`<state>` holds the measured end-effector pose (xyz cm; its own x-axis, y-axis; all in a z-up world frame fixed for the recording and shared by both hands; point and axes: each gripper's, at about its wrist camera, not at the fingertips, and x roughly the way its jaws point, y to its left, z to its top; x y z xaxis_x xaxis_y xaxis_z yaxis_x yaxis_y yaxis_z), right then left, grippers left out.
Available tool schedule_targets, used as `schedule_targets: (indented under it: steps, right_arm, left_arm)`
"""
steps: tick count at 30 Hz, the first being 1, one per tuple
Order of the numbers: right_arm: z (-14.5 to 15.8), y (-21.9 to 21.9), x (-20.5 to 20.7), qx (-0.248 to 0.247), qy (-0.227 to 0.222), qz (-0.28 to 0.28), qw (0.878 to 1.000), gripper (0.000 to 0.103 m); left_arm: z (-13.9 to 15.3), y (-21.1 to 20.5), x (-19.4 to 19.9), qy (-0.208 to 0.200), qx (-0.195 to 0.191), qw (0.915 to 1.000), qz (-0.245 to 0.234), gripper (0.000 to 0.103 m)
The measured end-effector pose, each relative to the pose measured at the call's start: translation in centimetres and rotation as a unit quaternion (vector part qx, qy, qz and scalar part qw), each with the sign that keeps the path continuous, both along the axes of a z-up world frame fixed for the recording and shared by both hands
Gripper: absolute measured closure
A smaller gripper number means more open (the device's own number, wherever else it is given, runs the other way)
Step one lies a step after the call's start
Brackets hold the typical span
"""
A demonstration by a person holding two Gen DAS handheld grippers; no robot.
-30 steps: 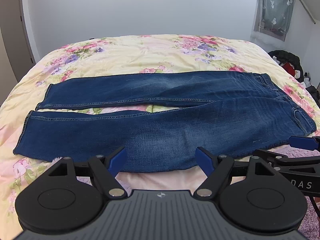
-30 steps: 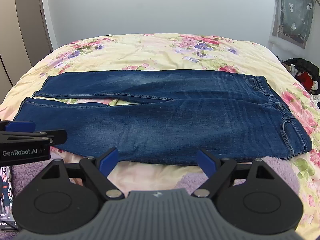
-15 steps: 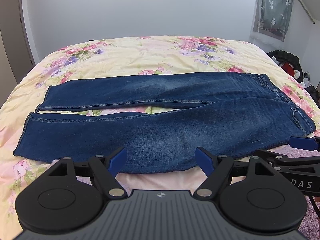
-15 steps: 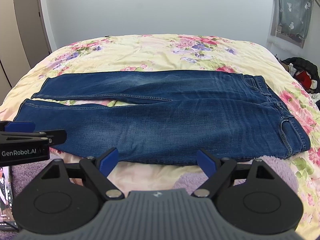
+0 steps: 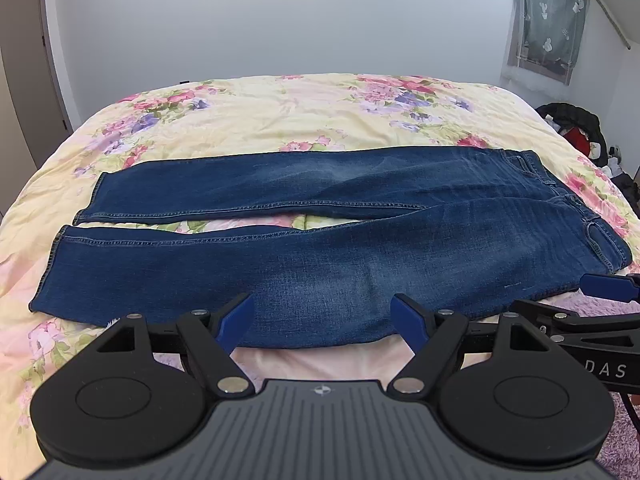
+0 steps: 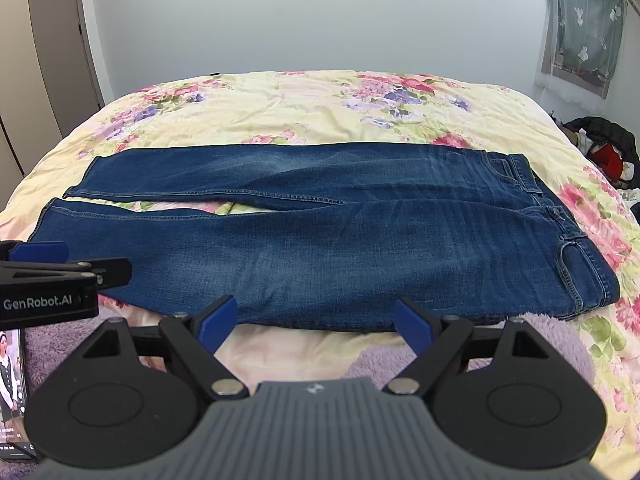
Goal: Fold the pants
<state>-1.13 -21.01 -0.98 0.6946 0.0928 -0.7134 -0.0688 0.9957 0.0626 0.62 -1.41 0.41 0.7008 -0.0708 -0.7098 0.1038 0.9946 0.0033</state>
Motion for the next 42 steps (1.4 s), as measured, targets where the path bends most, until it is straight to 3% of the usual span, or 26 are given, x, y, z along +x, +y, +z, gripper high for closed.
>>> schedule_targets:
  steps: [21, 26, 31, 36, 42]
  right_arm:
    - [-0.1, -0.5, 0.2, 0.0, 0.002, 0.001, 1.0, 0.021]
    - [-0.9, -4.5, 1.7, 0.035, -0.003, 0.003, 0.999, 0.021]
    - [-1.6, -10.6, 4.2, 0.022, 0.015, -0.034, 0.999, 0.022]
    - [-1.9, -16.6, 6.6, -0.019, 0.049, -0.054, 0.997, 0.034]
    - [-1.1, -23.3, 9.3, -0.054, 0.074, -0.051, 0.995, 0.061]
  left_arm:
    - [-0.1, 1.7, 0.4, 0.002, 0.009, 1.0, -0.001, 0.012]
    - [0.2, 5.4, 1.4, 0.001, 0.035, 0.9994, 0.004, 0.013]
    - [0.7, 10.5, 2.9, 0.001, 0.09, 0.9954, 0.033, 0.02]
    - [0.2, 14.7, 4.2, 0.016, 0.117, 0.9923, 0.036, 0.03]
    - [-1.5, 18.5, 5.8, 0.035, 0.143, 0.989, -0.002, 0.04]
